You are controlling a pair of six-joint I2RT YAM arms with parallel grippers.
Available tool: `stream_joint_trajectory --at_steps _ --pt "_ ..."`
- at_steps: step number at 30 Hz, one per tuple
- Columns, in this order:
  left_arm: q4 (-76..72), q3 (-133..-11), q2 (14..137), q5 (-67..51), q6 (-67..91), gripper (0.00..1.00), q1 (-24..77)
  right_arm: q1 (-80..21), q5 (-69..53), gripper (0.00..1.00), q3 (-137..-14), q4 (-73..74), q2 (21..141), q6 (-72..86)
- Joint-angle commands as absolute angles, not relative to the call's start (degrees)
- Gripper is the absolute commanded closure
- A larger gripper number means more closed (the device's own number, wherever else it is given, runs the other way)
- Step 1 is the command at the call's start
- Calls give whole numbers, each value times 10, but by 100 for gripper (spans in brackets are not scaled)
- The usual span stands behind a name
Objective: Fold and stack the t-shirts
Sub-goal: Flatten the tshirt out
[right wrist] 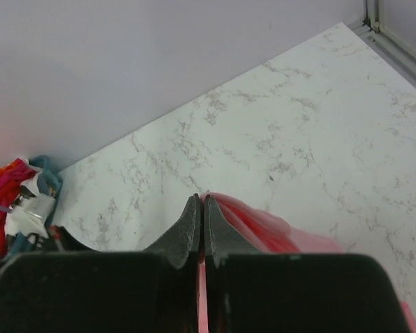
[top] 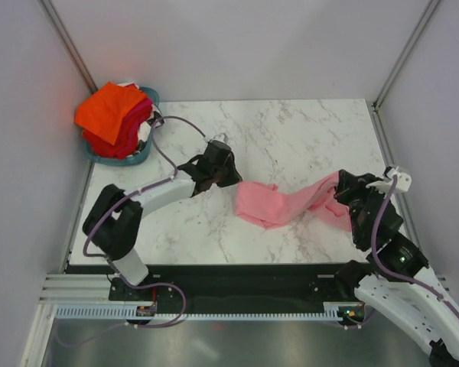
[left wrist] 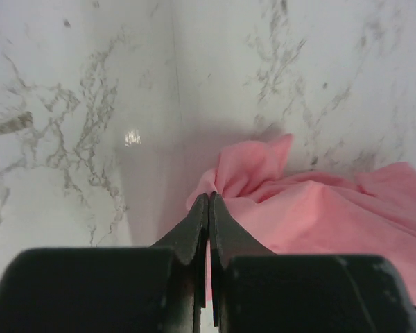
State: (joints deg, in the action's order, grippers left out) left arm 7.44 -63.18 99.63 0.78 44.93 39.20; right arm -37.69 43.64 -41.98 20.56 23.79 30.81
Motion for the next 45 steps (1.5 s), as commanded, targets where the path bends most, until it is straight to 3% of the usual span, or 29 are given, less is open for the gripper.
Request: stream_joint_trajectory --at_steps 1,8,12,17,25,30,34,41,45 --pt "94 -651 886 76 412 98 366 -377 414 100 -431 178 315 335" --pt "178 -720 749 182 341 98 314 -370 396 100 -503 158 493 323" --pt "203 -742 663 251 309 98 283 -294 351 100 -591 170 545 291" --pt "209 -723 528 323 306 98 282 -273 252 100 -683 165 531 267" --pt "207 -632 350 303 313 98 283 -272 97 100 -616 144 390 254" --pt "210 -573 330 272 342 98 283 -272 114 100 -577 154 367 271" --pt "210 -532 368 235 375 98 283 -272 114 100 -595 205 438 291" --pt "218 -576 382 258 346 98 283 -272 95 100 -632 200 443 279" --pt "223 -599 344 265 321 98 283 -272 70 100 -629 178 387 267"
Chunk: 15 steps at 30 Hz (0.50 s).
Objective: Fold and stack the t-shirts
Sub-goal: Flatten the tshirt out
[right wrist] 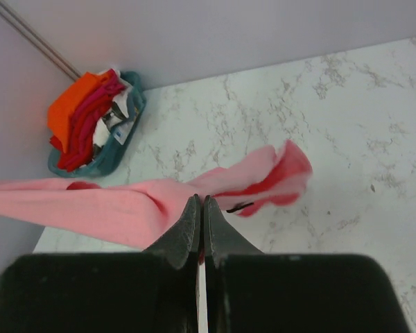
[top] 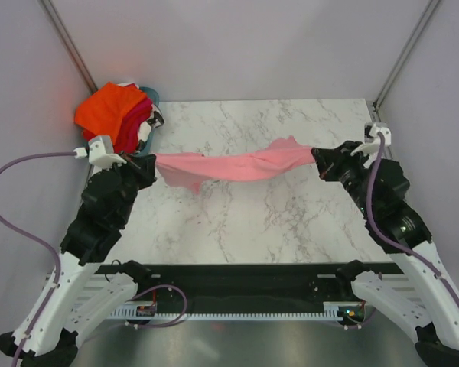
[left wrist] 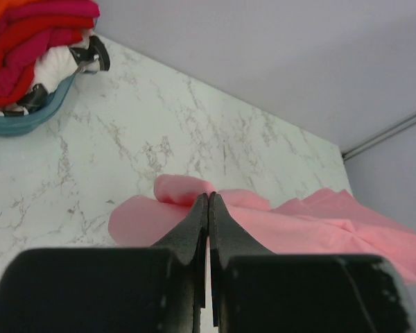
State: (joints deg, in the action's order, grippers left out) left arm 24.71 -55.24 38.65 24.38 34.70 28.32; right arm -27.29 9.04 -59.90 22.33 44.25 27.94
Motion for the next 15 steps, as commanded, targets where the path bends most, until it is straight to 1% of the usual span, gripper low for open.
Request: stream_joint_trajectory --at_steps 1,3,6,8,10,12,15 --pt "222 -599 334 265 322 98 283 -272 62 100 -618 163 370 268" --pt "218 -591 304 270 328 98 283 -272 40 100 -566 95 318 274" --pt "200 -552 293 292 338 98 283 -272 68 100 -518 53 289 288" --pt "200 -537 309 287 343 98 283 -272 80 100 -520 76 303 294" --pt "204 -541 320 283 343 98 283 -272 65 100 -539 91 328 288" --pt "205 -549 315 289 338 98 283 -272 39 100 -552 93 334 284" --pt "205 -579 286 305 318 98 283 -272 30 100 -569 93 322 273"
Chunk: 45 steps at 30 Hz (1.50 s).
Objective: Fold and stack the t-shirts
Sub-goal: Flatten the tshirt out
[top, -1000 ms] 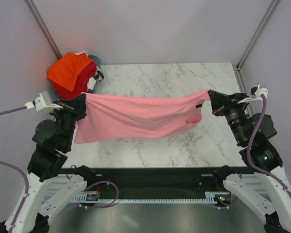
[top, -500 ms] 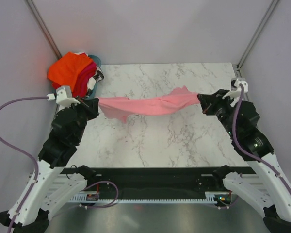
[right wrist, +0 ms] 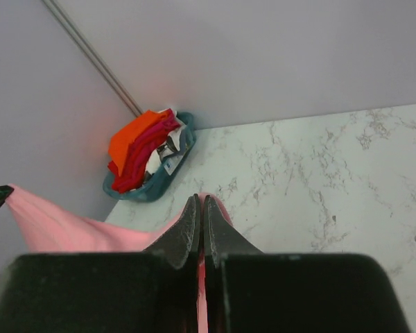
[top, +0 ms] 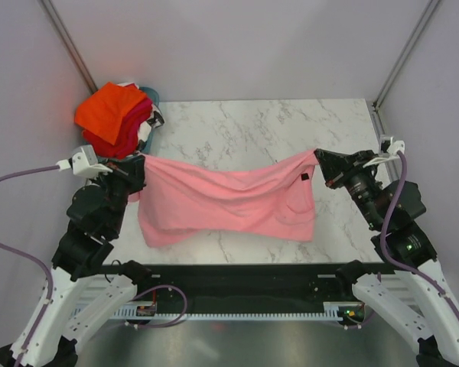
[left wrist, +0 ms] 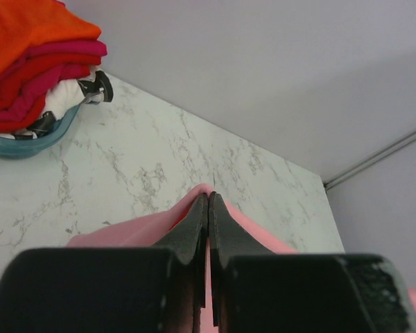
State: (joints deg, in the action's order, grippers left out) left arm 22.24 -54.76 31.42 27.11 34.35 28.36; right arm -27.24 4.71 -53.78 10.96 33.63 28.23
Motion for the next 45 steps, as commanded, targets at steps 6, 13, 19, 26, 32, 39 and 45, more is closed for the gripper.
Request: stream_joint_trajectory --at_steps 6,13,19,26,32,39,45 --pt "204 -632 226 301 277 98 283 -272 12 100 -593 102 299 272" --pt "207 -658 192 260 280 98 282 -272 -32 100 -620 113 283 301" --pt "203 -605 203 279 301 98 283 -272 -17 100 -612 120 277 306" --pt "143 -450 298 298 406 98 283 -272 114 100 -523 136 361 360" --pt "-47 -456 596 373 456 91 280 -260 261 41 -552 48 614 360" --pt "173 -708 800 363 429 9 268 -225 192 4 -667 151 779 365" --pt "164 -537 654 319 452 13 268 -226 197 14 -490 127 707 389"
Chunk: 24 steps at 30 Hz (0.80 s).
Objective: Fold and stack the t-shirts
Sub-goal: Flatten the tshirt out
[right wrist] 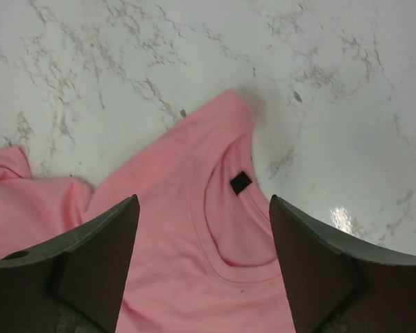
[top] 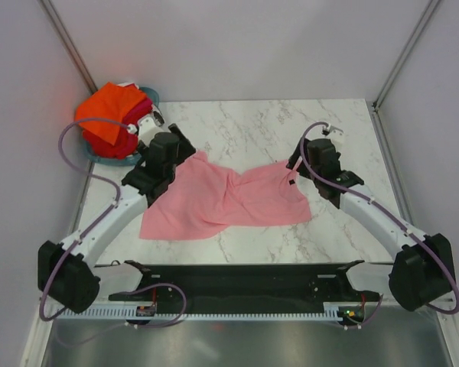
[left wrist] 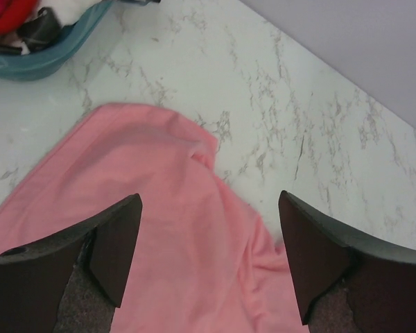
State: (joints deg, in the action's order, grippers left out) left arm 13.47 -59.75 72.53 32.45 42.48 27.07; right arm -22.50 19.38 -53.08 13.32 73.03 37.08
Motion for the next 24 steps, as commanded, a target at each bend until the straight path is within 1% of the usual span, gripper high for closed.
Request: stream_joint_trajectory --at_steps 1,3,4,5,11,15,18,19,21,24 --pt "170 -520 637 312 457 13 268 -226 193 19 -464 133 695 393" --pt "195 -474 598 299 463 14 268 -225 185 23 -439 141 682 398" --pt "203 -459 561 297 469 14 268 -225 184 28 -416 143 666 402" --pt "212 -430 545 295 474 14 268 -225 183 29 -404 145 658 403" --pt "281 -343 468 276 537 18 267 -226 163 30 -319 151 602 451" --pt "300 -297 472 257 597 21 258 -226 152 30 -281 165 595 486" --pt "309 -273 499 226 617 26 223 -226 130 32 -265 176 606 495" --pt "308 -265 505 214 626 28 212 -226 126 35 -261 178 614 496" --pt "308 -258 525 187 635 33 182 -225 121 37 -259 182 622 498" --pt "308 -251 536 183 648 38 160 -226 128 41 -257 178 642 502"
